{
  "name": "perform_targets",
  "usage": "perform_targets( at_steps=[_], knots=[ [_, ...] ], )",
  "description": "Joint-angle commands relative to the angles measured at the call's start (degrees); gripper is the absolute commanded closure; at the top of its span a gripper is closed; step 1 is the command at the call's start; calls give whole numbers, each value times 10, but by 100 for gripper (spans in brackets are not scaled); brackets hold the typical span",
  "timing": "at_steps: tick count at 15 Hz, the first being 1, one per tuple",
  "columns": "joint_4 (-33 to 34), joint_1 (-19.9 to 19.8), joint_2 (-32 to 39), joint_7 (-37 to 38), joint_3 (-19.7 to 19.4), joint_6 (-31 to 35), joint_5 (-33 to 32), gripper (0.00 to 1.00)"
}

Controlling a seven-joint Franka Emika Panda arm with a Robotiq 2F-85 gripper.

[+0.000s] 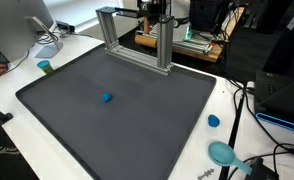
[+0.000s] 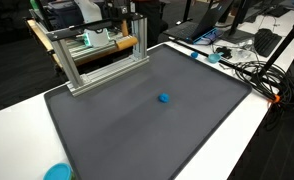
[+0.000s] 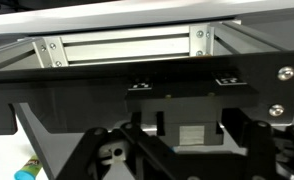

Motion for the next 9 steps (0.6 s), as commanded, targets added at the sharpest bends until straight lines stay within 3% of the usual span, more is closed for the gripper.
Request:
perform_targets(
  at_steps=[1, 4, 8, 9],
  knots=[
    [-2, 6, -20, -35, -20, -34, -1, 14],
    [0, 9, -23, -52, -25, -36, 2, 36],
    [-2, 14, -25, -59, -26, -30, 5, 44],
    [-2, 13, -26, -57, -26, -31, 4, 57]
  ],
)
